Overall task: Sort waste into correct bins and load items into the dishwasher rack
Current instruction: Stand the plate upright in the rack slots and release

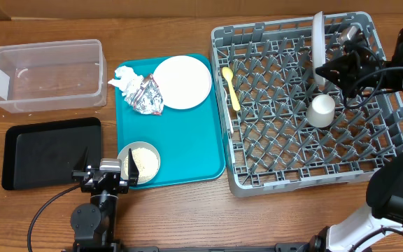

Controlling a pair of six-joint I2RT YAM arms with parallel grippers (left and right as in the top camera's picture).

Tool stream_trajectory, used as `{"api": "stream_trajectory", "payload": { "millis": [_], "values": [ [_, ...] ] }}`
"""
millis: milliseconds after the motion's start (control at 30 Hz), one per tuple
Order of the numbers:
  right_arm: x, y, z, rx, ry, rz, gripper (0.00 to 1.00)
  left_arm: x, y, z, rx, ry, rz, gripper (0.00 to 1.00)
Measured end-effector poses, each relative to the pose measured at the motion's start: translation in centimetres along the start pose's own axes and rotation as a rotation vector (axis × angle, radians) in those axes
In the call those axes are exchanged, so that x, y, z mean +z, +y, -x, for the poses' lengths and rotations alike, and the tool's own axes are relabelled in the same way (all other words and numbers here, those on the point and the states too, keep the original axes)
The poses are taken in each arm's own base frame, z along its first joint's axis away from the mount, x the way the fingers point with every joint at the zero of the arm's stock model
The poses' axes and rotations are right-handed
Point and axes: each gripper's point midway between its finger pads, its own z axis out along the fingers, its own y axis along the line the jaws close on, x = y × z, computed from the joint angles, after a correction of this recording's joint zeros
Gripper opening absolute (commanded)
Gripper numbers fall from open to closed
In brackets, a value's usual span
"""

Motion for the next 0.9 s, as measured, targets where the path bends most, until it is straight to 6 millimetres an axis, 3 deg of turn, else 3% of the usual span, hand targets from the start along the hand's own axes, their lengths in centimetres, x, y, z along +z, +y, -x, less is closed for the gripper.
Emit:
{"api": "stream_trajectory", "payload": {
  "millis": [200, 433, 900],
  "values": [
    [0.7, 1.5, 0.2, 0.019, -0.011, 0.062, 0.04, 0.0, 0.0, 0.0, 0.0, 0.0, 0.0, 1.0],
    [2.7, 3.5, 0.7, -0.044, 0.024, 0.124, 0.04, 0.0, 0.0, 0.0, 0.0, 0.0, 0.0, 1.0],
    [4.1, 2.0, -1.7, -0.012, 0.08, 0.135, 0.04, 0.0, 0.0, 0.0, 0.0, 0.0, 0.0, 1.0]
  ]
}}
